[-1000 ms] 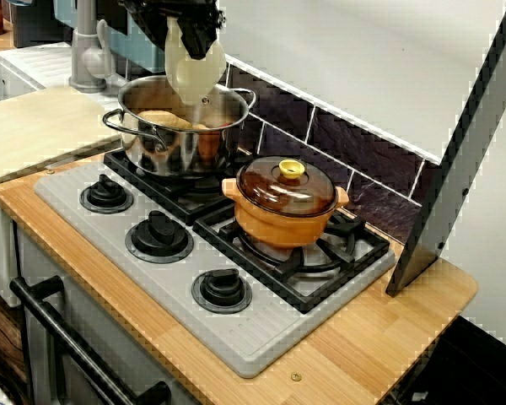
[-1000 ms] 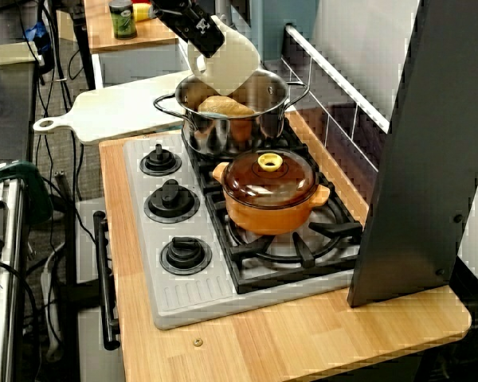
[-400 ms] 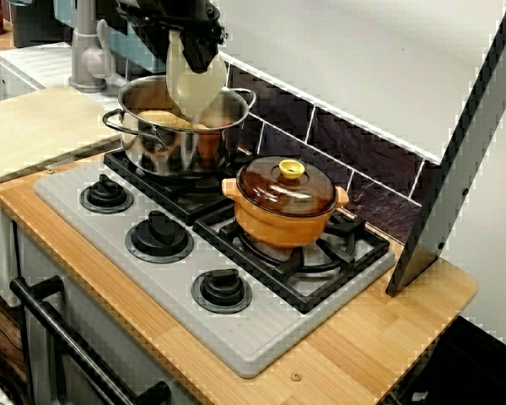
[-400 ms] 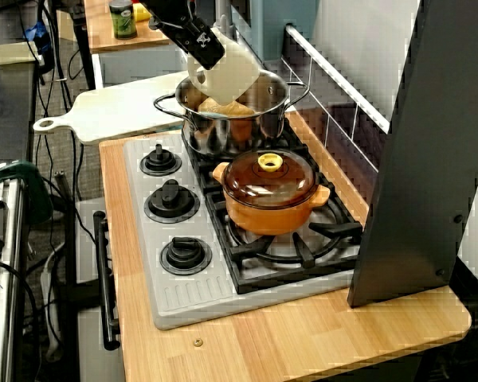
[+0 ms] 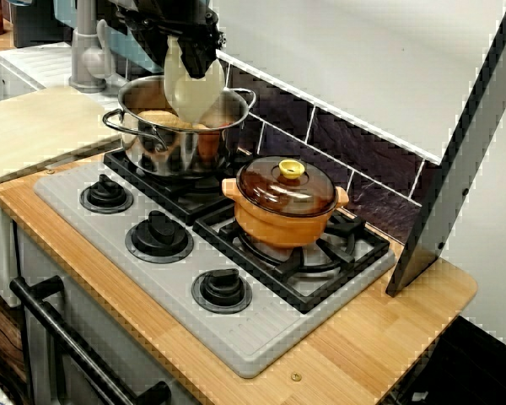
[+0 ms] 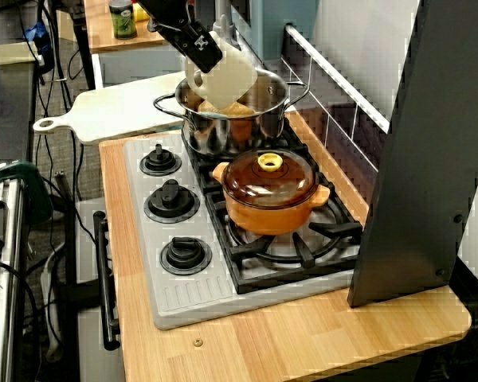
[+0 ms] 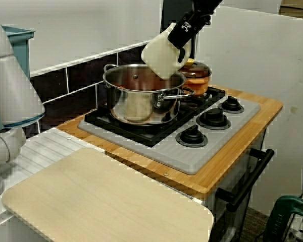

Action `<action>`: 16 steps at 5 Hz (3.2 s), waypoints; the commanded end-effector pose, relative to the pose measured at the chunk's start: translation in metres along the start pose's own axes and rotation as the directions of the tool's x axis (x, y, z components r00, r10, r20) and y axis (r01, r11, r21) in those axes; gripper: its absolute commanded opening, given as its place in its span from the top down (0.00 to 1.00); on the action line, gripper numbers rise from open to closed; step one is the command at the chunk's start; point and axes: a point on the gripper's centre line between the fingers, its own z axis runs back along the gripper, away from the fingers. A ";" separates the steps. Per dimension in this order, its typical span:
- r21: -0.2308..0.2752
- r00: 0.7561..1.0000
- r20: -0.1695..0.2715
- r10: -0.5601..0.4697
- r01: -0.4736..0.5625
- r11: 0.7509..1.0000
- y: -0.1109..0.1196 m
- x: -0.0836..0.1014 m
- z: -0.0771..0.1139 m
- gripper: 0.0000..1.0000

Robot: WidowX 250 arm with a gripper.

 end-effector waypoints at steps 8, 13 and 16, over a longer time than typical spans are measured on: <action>-0.110 0.942 -0.334 -0.029 -0.008 0.994 0.043 0.068 0.046 1.00; -0.076 0.884 -0.456 -0.105 0.079 0.994 0.058 0.063 0.045 1.00; 0.130 0.801 -0.599 0.000 0.097 0.987 0.054 0.051 0.033 1.00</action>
